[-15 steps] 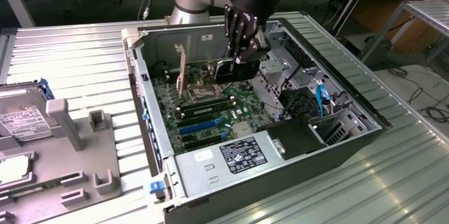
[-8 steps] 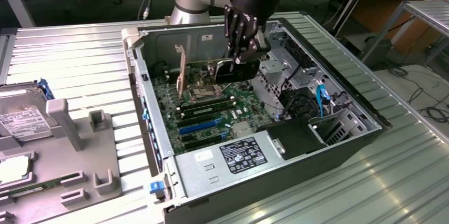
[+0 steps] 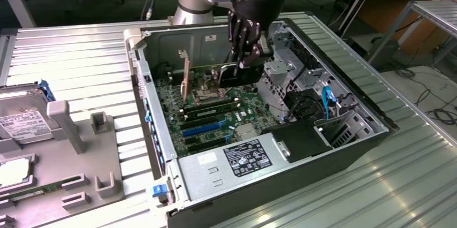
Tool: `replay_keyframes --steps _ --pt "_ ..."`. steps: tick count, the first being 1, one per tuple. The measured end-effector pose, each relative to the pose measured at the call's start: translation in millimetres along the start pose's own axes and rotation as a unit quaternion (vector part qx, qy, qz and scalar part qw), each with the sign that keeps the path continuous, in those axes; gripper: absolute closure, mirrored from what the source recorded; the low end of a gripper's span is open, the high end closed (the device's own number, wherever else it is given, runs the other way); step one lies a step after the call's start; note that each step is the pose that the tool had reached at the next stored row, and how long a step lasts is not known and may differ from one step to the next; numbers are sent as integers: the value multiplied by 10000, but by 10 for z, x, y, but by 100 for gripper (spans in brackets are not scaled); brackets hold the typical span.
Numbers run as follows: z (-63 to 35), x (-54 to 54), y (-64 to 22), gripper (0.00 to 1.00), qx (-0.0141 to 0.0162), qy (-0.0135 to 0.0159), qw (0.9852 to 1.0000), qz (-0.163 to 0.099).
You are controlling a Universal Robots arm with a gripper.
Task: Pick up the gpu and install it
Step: 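Insert the gpu into the slot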
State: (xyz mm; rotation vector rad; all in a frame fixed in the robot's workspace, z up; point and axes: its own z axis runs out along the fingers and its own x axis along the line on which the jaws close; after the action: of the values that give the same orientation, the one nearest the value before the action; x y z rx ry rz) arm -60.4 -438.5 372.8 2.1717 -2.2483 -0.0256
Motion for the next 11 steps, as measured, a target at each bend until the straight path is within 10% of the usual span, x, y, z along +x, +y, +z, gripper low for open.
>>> replay_keyframes --steps 11 --pt "147 -4 9 73 18 12 10000 12"
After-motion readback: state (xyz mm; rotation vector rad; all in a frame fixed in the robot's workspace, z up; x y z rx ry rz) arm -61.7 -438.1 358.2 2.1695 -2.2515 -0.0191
